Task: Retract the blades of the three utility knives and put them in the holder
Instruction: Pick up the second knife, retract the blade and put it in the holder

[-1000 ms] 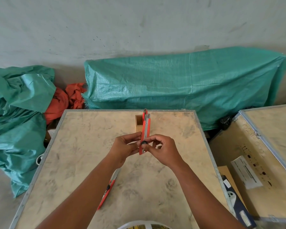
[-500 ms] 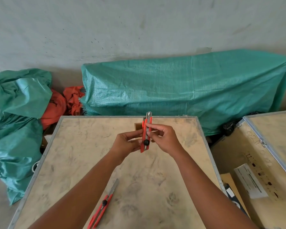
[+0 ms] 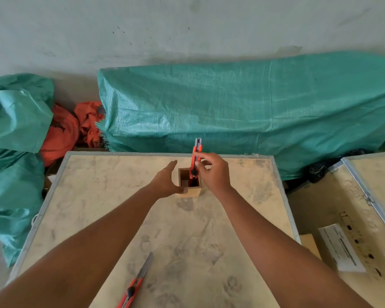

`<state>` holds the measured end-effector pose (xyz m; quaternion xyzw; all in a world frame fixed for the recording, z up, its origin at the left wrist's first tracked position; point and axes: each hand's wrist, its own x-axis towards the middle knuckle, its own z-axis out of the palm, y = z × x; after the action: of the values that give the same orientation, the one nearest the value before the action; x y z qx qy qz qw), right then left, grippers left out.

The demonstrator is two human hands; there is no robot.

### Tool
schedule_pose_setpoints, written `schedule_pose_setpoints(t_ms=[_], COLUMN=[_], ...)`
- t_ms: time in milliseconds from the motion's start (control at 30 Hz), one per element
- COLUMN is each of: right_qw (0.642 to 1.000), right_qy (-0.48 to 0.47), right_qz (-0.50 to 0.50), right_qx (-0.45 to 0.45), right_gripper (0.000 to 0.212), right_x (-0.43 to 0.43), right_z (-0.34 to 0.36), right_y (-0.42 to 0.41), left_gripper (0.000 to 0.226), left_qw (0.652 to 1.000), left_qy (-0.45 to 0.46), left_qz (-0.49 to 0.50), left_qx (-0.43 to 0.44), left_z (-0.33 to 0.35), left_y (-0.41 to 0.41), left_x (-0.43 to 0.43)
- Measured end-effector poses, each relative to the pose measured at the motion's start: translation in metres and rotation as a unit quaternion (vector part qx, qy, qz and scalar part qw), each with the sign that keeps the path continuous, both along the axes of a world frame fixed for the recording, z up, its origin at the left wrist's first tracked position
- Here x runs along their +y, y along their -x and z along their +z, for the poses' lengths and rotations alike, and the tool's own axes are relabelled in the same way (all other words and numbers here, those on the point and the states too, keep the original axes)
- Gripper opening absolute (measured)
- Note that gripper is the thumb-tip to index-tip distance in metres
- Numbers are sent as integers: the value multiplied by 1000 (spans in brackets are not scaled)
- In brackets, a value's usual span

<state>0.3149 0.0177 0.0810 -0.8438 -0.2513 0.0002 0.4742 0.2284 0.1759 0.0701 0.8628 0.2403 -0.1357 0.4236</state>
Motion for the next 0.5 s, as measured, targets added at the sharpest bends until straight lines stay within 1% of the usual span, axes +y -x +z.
schedule_pose_setpoints(t_ms=[100, 167, 333, 500], right_qw=[1000, 999, 998, 997], right_qy=[23, 33, 56, 76], right_qz=[-6, 0, 19, 5], right_qx=[-14, -17, -23, -21], right_gripper=[29, 29, 32, 36], right_x=[5, 9, 17, 20], right_z=[-22, -34, -51, -60], right_y=[0, 1, 3, 7], left_gripper=[112, 106, 99, 98], left_qw=[1000, 999, 987, 978], left_qy=[17, 35, 138, 172], left_qz=[-13, 8, 75, 99], left_qx=[8, -2, -44, -56], left_z=[-22, -34, -47, -51], left_y=[-5, -4, 0, 0], left_x=[-2, -3, -2, -4])
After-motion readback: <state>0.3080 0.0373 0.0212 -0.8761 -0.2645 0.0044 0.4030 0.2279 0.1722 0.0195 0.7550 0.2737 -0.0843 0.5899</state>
